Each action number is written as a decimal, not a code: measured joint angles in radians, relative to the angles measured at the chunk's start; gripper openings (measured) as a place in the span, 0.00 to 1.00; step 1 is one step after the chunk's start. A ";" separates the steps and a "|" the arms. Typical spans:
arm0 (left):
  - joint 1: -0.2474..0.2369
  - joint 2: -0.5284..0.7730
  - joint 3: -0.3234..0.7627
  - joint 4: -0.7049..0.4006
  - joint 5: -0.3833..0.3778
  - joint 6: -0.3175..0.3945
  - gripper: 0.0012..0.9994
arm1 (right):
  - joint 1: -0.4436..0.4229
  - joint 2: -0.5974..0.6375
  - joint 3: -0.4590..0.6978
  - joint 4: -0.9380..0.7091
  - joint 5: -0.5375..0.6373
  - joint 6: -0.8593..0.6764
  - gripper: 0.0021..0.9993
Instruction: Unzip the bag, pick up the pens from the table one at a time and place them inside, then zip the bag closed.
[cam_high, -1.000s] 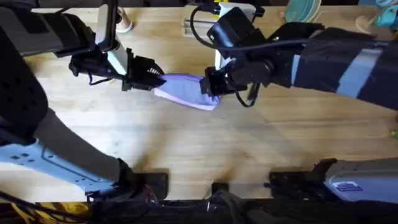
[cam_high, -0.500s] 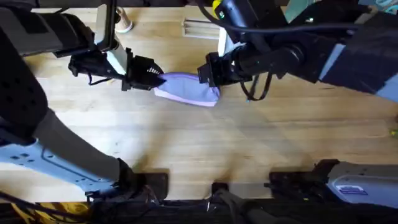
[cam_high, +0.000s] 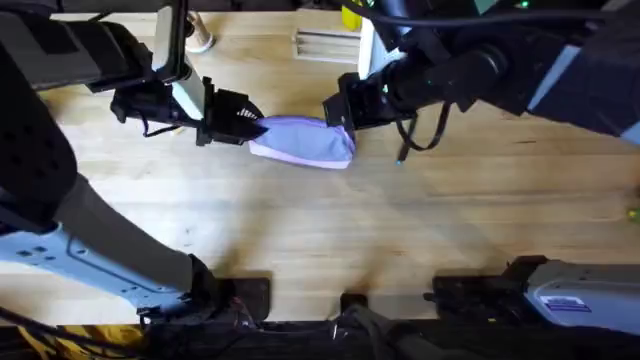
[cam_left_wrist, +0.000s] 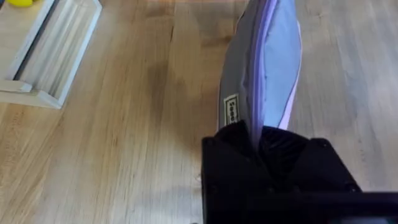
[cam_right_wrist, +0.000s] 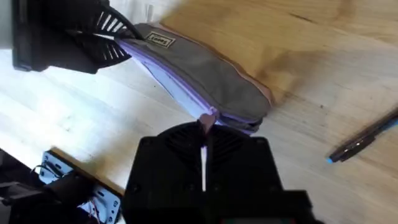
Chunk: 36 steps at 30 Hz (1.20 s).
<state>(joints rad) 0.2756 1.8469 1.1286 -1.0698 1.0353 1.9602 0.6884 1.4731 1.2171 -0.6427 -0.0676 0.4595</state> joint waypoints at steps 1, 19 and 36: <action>0.000 0.000 0.000 0.000 0.000 0.000 0.04 | 0.000 0.000 0.000 0.001 -0.003 -0.005 0.03; 0.008 0.000 0.000 0.008 -0.003 0.000 0.04 | 0.003 0.248 0.251 -0.023 -0.053 -0.051 0.03; 0.011 0.000 0.000 0.005 -0.004 0.000 0.04 | 0.139 0.539 0.614 -0.118 -0.098 -0.153 0.03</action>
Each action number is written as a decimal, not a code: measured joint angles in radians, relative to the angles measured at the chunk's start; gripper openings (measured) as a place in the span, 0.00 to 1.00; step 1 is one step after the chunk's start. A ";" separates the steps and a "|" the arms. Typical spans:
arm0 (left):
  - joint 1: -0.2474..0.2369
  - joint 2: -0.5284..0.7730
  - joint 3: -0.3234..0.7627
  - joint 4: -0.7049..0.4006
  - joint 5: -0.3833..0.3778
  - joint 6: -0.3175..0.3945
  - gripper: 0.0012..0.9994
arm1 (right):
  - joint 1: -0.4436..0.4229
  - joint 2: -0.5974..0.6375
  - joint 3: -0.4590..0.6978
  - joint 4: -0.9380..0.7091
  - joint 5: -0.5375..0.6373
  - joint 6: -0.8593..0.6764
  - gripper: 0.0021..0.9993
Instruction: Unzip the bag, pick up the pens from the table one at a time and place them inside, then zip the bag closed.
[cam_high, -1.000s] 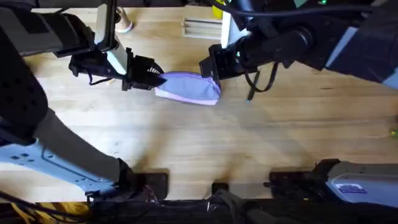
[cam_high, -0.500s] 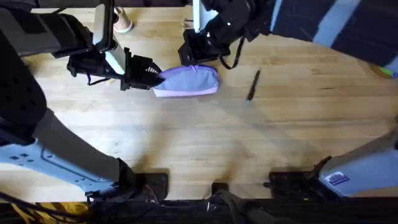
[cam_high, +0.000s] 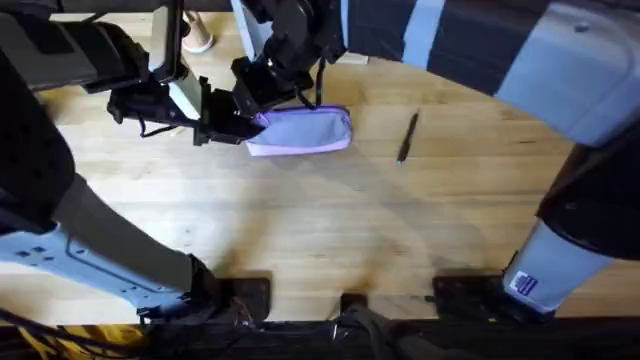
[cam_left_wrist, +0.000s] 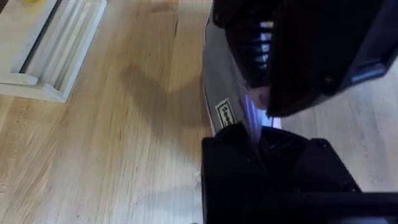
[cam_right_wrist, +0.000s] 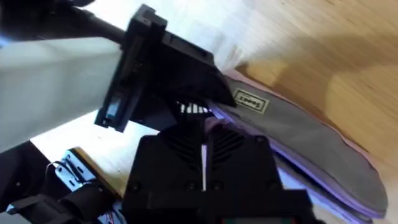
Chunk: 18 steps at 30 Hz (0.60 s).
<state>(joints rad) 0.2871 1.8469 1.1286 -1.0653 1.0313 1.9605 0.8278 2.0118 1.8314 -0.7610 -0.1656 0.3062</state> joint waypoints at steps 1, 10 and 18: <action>0.000 0.000 0.000 0.000 0.000 0.000 0.04 | 0.004 0.004 0.003 0.007 -0.001 -0.001 0.03; 0.011 0.000 0.000 0.003 -0.002 0.000 0.04 | 0.014 0.033 0.003 0.091 -0.052 -0.026 0.03; 0.013 0.000 0.000 0.003 -0.011 0.000 0.04 | 0.011 0.064 0.005 0.113 -0.120 -0.028 0.03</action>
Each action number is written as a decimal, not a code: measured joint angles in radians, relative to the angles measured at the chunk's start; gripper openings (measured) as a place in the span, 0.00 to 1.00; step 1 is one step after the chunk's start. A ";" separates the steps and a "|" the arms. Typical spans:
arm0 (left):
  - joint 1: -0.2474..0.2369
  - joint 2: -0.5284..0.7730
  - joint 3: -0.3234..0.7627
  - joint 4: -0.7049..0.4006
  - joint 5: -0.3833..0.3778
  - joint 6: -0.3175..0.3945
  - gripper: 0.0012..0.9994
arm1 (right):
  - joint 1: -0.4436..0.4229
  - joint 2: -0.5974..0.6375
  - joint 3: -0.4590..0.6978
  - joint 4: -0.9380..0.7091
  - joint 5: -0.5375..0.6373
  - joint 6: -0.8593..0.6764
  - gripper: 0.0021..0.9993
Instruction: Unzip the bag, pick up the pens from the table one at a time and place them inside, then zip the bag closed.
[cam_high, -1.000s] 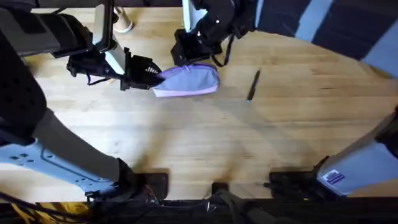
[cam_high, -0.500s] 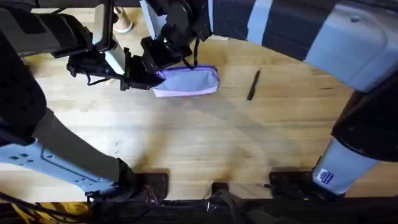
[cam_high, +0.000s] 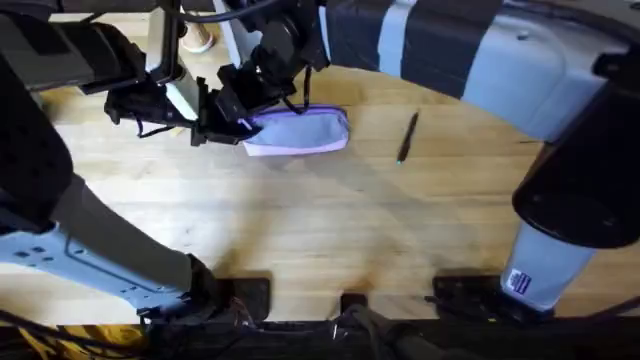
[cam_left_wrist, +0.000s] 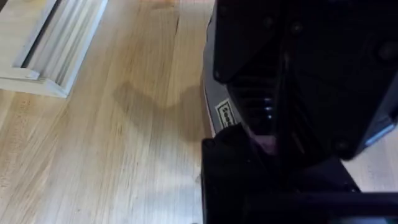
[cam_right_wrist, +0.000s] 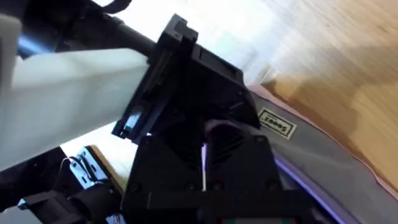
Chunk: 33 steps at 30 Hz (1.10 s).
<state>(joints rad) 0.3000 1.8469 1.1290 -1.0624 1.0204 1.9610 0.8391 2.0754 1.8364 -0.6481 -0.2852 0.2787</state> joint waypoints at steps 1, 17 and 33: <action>0.000 0.000 0.000 0.000 0.000 0.000 0.04 | 0.000 0.000 0.001 -0.004 0.000 -0.003 0.03; -0.008 0.000 0.000 0.004 0.004 0.003 0.04 | -0.086 -0.066 0.033 -0.115 -0.122 -0.090 0.99; -0.010 0.000 0.000 0.005 0.010 0.003 0.37 | -0.172 -0.170 0.044 -0.220 -0.131 -0.655 0.99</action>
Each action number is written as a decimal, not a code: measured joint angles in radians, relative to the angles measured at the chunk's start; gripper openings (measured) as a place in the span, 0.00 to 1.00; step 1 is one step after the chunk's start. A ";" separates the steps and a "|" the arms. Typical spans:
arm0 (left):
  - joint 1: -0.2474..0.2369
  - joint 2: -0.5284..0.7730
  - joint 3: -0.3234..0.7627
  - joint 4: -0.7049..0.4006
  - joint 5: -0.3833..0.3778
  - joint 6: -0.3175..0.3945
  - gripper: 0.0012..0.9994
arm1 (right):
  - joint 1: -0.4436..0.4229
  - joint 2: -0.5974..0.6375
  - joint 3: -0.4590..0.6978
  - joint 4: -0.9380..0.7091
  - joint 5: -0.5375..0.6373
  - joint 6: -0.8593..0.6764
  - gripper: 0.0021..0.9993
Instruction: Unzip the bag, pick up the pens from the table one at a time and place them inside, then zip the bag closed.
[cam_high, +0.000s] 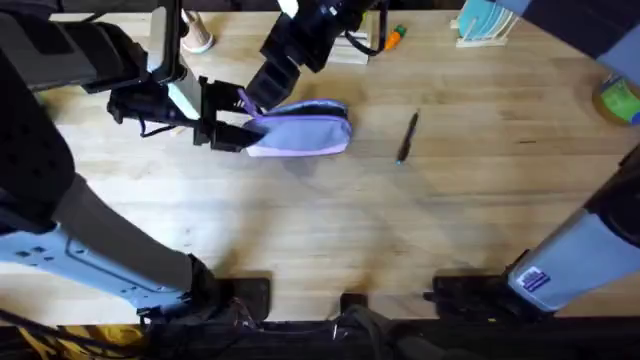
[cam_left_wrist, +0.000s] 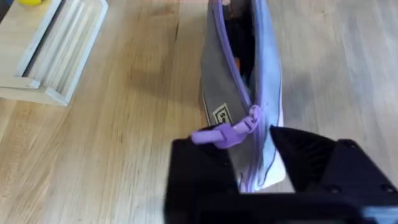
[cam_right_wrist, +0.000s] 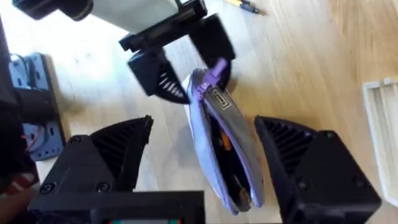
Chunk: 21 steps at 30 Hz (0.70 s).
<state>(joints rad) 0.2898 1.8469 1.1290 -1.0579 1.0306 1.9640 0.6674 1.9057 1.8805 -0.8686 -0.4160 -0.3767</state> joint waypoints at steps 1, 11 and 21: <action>-0.002 0.000 0.000 0.000 0.002 0.000 0.52 | 0.000 0.000 0.000 0.000 0.000 -0.017 1.00; -0.010 0.000 0.000 0.006 0.005 -0.003 0.99 | 0.000 0.000 0.000 -0.005 0.001 -0.077 0.99; 0.129 -0.050 0.115 -0.186 -0.003 -0.003 0.99 | 0.013 -0.023 0.000 -0.154 0.200 -0.372 1.00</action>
<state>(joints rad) 0.4190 1.7973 1.2440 -1.2435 1.0281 1.9609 0.6806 1.8826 1.8809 -1.0228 -0.2155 -0.7490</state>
